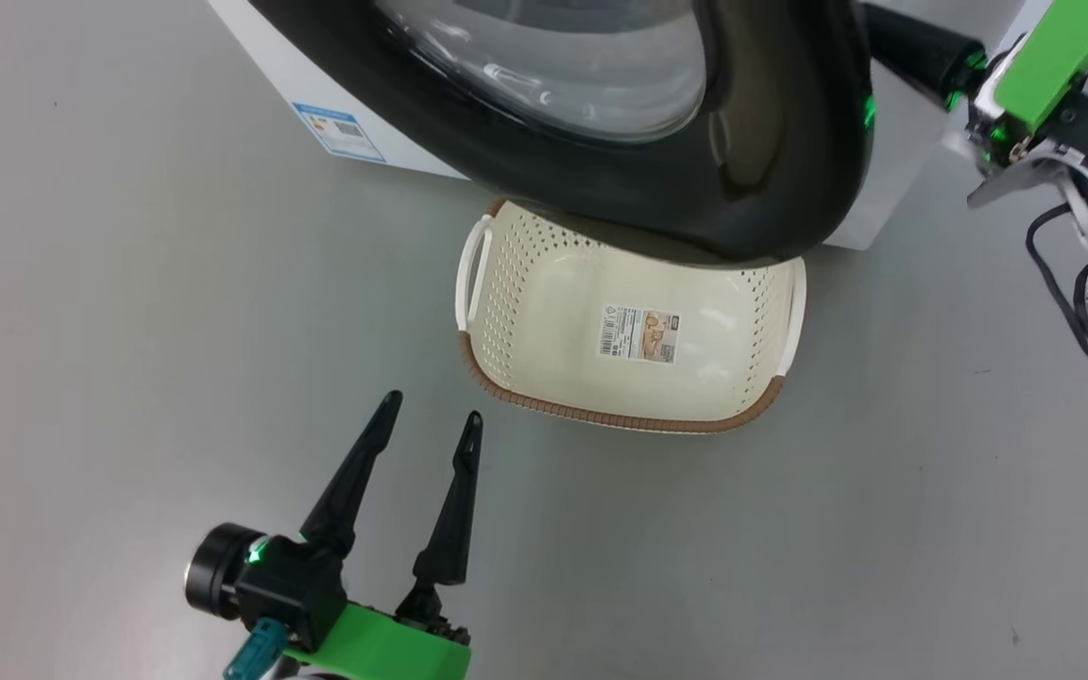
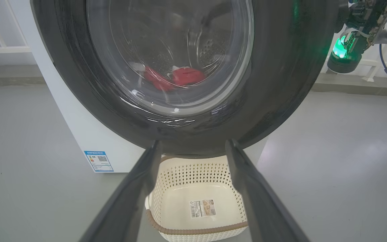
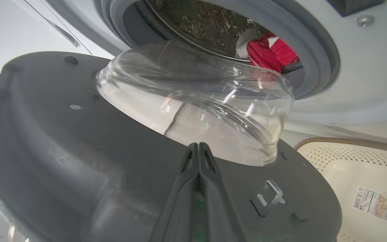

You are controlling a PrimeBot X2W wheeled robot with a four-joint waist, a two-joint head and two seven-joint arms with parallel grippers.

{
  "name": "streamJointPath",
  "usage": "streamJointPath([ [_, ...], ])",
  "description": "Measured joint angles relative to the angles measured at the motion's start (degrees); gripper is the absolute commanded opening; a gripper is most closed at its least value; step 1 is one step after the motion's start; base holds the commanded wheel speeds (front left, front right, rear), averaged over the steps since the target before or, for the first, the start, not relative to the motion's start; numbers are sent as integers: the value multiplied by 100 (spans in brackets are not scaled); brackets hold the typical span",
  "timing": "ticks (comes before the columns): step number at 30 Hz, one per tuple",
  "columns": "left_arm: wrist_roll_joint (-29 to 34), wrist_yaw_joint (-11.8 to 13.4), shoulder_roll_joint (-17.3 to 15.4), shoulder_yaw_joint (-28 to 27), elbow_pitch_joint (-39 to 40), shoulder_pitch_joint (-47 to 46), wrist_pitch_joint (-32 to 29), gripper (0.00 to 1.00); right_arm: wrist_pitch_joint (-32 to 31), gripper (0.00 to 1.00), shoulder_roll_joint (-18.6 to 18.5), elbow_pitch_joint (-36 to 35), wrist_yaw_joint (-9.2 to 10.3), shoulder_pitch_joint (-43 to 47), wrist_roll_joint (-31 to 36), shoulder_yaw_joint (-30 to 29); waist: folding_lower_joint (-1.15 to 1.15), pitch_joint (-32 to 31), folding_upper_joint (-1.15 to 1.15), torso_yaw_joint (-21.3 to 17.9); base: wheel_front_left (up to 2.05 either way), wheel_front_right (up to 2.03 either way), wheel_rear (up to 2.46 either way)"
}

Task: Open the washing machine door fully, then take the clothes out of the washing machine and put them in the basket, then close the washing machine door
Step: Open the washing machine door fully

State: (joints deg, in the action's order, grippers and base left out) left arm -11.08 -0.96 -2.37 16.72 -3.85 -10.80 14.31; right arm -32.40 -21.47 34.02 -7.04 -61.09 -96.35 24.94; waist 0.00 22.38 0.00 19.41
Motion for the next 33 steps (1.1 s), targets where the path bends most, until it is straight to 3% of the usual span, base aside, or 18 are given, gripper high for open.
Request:
streamJointPath([
  [33,103,-1,-4,-31,-21,280,0,100,-854,0,670,-854,-1,1396,111,-34,0,-563,0,-88,0,0,0],
])
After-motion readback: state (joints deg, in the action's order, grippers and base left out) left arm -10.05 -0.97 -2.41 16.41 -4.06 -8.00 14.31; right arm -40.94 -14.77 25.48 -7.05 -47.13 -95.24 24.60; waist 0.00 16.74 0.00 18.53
